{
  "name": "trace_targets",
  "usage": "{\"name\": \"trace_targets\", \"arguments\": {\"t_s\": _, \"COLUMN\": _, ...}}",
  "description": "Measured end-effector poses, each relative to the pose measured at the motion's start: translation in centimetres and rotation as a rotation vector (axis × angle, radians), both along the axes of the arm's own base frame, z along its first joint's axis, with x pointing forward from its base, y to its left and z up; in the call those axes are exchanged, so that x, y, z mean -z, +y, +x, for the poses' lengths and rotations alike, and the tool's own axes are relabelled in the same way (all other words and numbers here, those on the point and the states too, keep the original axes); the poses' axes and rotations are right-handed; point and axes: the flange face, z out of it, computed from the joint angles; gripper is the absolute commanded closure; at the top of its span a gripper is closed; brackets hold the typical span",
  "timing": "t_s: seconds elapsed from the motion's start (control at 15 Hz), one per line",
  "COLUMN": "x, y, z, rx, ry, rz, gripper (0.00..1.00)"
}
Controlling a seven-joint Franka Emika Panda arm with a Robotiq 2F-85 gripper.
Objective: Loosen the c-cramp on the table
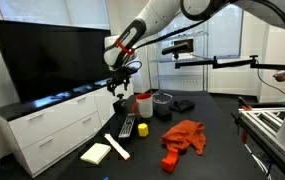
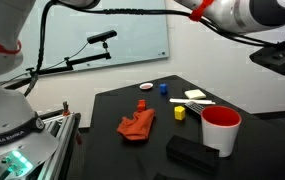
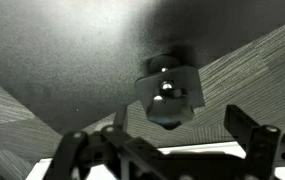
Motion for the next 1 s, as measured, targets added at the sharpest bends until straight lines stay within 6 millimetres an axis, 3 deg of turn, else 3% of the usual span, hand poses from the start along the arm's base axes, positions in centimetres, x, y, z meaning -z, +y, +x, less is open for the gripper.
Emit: {"name": "trace_targets", "arguments": {"t_s": 1.0, "x": 2.1, "y": -0.9, "z": 1.2, "rx": 0.019, "ry": 0.003, "rz": 0.004, "gripper": 0.00}}
